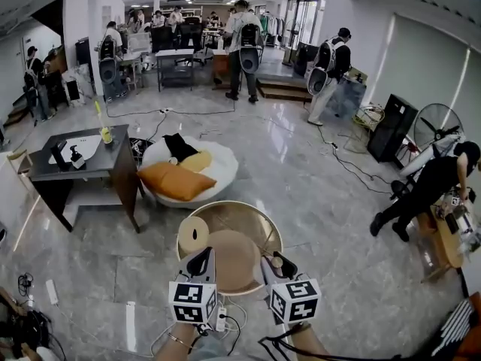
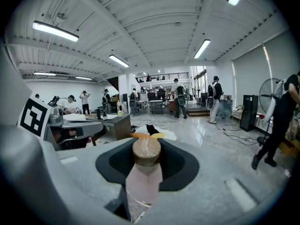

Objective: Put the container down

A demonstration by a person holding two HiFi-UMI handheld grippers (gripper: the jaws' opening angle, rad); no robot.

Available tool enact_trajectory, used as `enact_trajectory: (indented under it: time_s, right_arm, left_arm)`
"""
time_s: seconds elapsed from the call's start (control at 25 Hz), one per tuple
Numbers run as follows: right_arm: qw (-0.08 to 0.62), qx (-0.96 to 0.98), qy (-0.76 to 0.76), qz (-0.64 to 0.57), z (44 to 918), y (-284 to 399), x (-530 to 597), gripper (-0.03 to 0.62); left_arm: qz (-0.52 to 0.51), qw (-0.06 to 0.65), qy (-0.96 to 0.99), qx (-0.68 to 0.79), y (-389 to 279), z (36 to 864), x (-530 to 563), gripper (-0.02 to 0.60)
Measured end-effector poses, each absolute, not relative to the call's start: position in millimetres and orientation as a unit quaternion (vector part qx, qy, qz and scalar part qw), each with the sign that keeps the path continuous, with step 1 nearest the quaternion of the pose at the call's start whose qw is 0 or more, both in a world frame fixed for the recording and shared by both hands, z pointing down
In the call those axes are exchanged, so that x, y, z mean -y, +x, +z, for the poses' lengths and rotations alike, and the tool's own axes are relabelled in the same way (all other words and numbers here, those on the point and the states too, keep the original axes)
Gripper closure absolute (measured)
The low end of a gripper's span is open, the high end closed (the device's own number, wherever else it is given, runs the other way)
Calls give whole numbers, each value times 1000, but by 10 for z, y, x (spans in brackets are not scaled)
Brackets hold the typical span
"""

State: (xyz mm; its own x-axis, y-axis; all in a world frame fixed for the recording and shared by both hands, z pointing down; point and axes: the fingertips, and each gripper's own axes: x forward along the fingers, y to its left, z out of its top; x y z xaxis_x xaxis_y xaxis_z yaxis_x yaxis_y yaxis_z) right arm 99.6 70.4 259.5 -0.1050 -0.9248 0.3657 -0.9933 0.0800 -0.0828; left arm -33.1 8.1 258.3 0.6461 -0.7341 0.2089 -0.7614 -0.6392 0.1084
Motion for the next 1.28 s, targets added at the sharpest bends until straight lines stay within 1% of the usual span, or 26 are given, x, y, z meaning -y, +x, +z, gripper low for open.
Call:
enact_trajectory:
  time_s: [0.2, 0.48, 0.72, 1.12, 1.28]
  right_arm:
    - [99, 724, 662, 167, 2608, 959, -149, 464]
    - [104, 716, 670, 169, 2652, 899, 513, 464]
    - [109, 704, 679, 175, 2702, 956, 830, 464]
    - [117, 700, 676, 196, 2889, 1140, 1109, 464]
    - [132, 711, 658, 208, 3035, 1284, 1216, 464]
  left_arm:
    - [77, 96, 902, 415, -415, 2637, 451, 589]
    - [77, 100, 902, 412, -523, 2652, 1157, 589]
    - [75, 110, 902, 411, -524, 2738, 1586, 589]
    - [94, 142, 898, 406, -326, 3040, 1768, 589]
    - [98, 150, 888, 422, -182, 3109, 1770, 589]
